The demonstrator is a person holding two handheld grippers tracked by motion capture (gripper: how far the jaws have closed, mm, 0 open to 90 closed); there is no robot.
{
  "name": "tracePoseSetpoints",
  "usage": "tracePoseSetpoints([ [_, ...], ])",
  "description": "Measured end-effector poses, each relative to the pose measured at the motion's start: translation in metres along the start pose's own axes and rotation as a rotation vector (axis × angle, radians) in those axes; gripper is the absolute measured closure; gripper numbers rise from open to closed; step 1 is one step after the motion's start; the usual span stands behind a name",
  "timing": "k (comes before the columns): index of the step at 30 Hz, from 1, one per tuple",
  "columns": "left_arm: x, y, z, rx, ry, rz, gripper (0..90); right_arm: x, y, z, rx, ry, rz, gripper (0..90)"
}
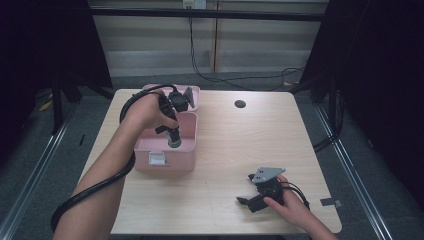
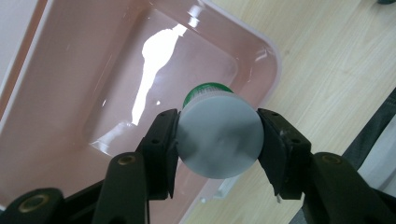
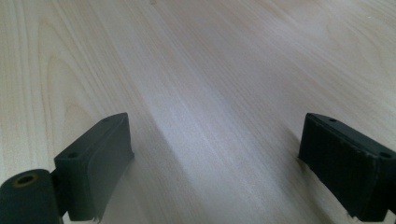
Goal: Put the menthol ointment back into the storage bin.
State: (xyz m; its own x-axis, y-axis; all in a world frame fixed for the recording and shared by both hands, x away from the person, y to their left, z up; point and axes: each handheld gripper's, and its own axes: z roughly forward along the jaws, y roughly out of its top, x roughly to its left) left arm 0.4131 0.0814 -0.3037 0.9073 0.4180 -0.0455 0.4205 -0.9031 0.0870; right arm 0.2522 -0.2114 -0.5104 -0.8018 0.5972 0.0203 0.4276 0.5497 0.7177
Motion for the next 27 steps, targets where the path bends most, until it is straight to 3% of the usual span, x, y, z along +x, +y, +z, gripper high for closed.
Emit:
tracePoseSetpoints([
  [7, 0.005, 0.007, 0.01, 0.01, 0.005, -0.003, 50.7, 0.0, 0.0, 0.0, 0.0, 0.0, 0.0, 9.0],
  [27, 0.012, 0.026, 0.057, 0.025, -0.004, 0.051, 50.7, 0.0, 0.0, 0.0, 0.0, 0.001, -0.001, 8.9],
])
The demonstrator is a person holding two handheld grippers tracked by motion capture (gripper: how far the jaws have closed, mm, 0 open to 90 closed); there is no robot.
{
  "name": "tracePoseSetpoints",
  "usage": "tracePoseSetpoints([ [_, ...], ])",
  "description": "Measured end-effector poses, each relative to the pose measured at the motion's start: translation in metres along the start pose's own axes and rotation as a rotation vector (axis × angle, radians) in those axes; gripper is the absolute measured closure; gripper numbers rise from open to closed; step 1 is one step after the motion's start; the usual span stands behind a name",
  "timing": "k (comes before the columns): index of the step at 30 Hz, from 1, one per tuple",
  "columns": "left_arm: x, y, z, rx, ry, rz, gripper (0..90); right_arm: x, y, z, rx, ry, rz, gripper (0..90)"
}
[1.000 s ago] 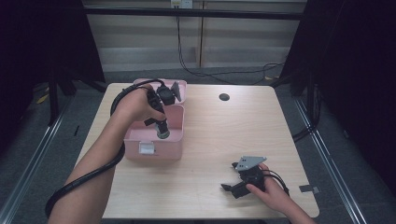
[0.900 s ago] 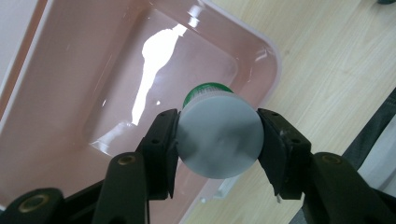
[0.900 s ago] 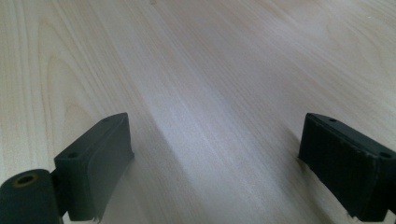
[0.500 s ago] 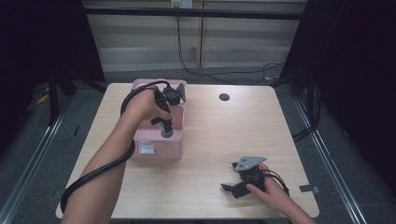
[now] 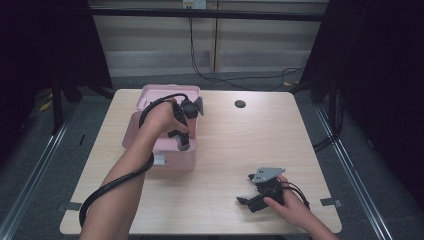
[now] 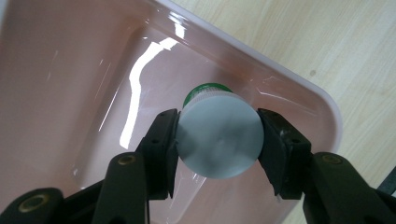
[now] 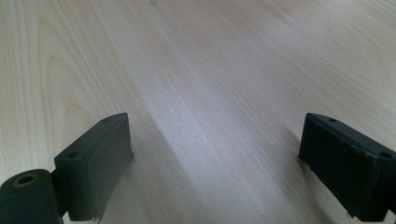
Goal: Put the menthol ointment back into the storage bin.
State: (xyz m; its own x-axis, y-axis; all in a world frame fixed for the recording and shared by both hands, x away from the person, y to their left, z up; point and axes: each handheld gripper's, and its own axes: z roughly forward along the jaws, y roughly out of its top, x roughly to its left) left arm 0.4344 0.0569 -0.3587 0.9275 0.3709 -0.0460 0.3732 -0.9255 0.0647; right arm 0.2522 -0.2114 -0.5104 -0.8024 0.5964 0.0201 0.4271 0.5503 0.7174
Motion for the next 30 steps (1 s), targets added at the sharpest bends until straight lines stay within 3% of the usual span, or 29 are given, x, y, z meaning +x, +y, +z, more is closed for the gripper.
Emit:
tracePoseSetpoints([
  [9, 0.0, 0.004, 0.012, 0.001, 0.01, 0.018, 50.6, 0.0, 0.0, 0.0, -0.001, 0.0, -0.002, 8.9],
  [22, 0.003, 0.005, 0.03, -0.001, 0.024, 0.095, 50.6, 0.0, 0.0, 0.0, -0.002, -0.001, -0.001, 8.9],
  [30, 0.004, 0.006, 0.036, 0.005, 0.018, 0.099, 50.6, 0.0, 0.0, 0.0, -0.001, -0.001, 0.0, 8.9],
])
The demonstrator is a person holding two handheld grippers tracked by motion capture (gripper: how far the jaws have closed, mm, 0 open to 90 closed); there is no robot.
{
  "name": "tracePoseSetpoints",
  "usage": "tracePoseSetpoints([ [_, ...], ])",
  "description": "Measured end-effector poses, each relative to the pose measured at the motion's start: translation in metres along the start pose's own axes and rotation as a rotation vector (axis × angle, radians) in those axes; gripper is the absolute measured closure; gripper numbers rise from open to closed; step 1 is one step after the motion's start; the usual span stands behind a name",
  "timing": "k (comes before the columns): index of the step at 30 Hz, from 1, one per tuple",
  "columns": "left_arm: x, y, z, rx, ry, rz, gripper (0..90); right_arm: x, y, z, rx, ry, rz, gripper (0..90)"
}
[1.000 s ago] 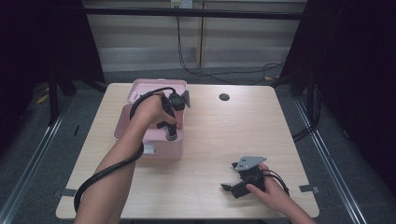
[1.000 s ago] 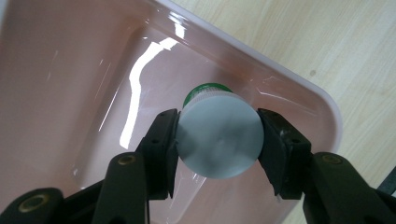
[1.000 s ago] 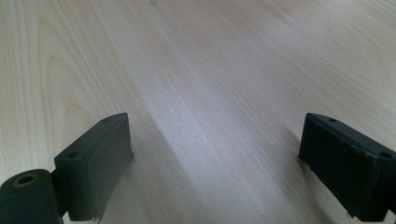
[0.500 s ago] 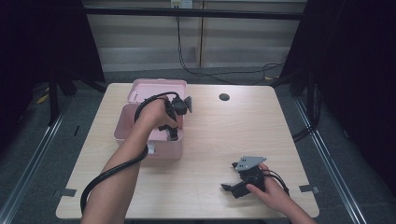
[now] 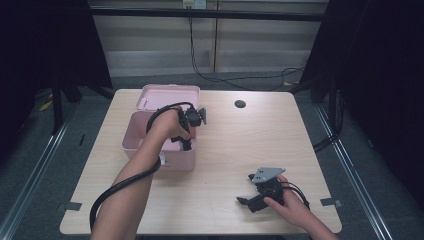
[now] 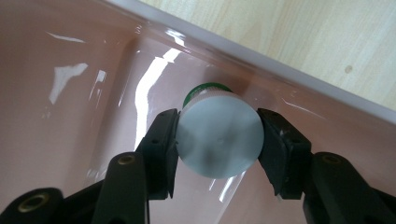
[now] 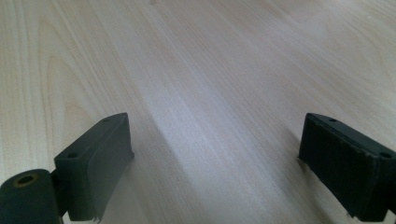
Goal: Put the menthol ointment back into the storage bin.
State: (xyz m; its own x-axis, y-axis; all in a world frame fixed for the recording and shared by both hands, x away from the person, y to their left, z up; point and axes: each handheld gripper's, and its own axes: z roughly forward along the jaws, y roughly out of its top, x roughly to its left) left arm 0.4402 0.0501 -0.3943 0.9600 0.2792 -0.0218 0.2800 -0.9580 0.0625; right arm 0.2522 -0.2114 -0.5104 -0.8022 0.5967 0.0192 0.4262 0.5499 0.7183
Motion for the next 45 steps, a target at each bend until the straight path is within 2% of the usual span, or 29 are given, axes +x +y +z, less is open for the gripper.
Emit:
tracePoseSetpoints([
  [9, 0.001, 0.0, 0.009, 0.0, 0.018, 0.033, 50.6, 0.0, 0.0, 0.0, 0.0, 0.0, -0.001, 8.9],
  [13, 0.001, 0.0, 0.011, -0.001, 0.011, 0.037, 50.6, 0.0, 0.0, 0.0, 0.0, 0.0, -0.001, 8.9],
  [14, 0.002, 0.001, 0.013, 0.002, 0.015, 0.05, 50.6, 0.0, 0.0, 0.0, -0.001, 0.0, -0.001, 8.9],
  [19, 0.002, 0.002, 0.016, 0.005, 0.018, 0.063, 50.5, 0.0, 0.0, 0.0, 0.0, 0.001, -0.001, 8.9],
  [29, 0.002, 0.001, 0.025, -0.017, 0.015, 0.064, 50.4, 0.0, 0.0, 0.0, -0.001, 0.0, -0.002, 8.9],
  [31, 0.003, 0.001, 0.026, -0.022, 0.025, 0.072, 50.5, 0.0, 0.0, 0.0, 0.0, 0.0, -0.001, 8.9],
  [45, 0.004, -0.002, 0.034, -0.038, 0.011, 0.069, 50.2, 0.0, 0.0, 0.0, 0.0, 0.0, -0.001, 8.9],
])
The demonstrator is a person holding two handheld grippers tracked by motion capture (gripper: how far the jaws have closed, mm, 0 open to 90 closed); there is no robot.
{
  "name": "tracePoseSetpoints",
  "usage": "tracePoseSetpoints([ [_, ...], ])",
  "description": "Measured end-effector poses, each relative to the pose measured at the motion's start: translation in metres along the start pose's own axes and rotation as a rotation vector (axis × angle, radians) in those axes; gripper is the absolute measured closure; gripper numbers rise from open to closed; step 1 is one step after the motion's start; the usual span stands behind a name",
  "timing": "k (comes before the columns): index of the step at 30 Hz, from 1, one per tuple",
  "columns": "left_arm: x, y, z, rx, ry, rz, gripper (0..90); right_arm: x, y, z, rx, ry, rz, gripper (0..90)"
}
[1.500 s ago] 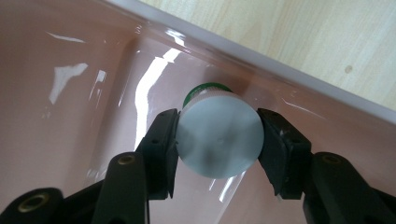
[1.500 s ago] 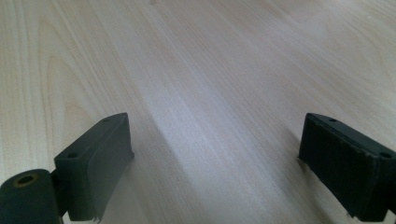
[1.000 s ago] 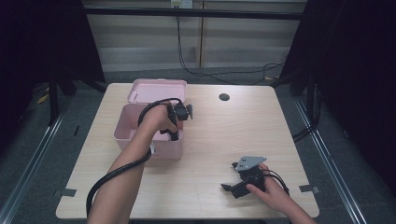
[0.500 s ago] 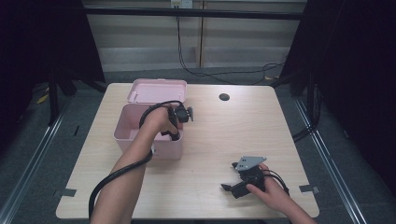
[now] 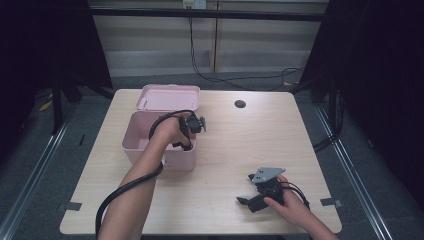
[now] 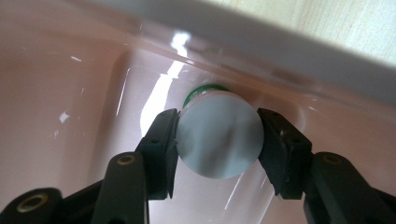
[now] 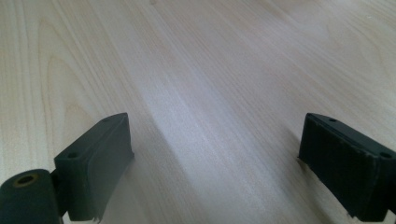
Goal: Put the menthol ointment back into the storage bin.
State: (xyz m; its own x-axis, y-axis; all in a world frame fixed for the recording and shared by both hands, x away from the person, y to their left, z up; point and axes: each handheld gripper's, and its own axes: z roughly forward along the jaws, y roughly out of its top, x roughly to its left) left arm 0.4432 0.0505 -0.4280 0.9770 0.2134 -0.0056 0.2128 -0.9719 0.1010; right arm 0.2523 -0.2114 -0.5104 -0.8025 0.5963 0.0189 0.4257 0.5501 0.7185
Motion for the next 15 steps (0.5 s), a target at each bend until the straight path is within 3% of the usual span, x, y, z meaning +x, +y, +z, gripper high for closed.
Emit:
tracePoseSetpoints([
  [13, -0.0013, 0.0031, 0.0001, -0.009, 0.01, 0.004, 49.7, 0.0, 0.0, 0.0, 0.0, -0.001, -0.001, 8.9],
  [15, -0.0021, 0.0036, 0.001, -0.031, 0.013, -0.004, 48.8, 0.0, 0.0, 0.0, 0.0, 0.0, 0.0, 8.9],
])
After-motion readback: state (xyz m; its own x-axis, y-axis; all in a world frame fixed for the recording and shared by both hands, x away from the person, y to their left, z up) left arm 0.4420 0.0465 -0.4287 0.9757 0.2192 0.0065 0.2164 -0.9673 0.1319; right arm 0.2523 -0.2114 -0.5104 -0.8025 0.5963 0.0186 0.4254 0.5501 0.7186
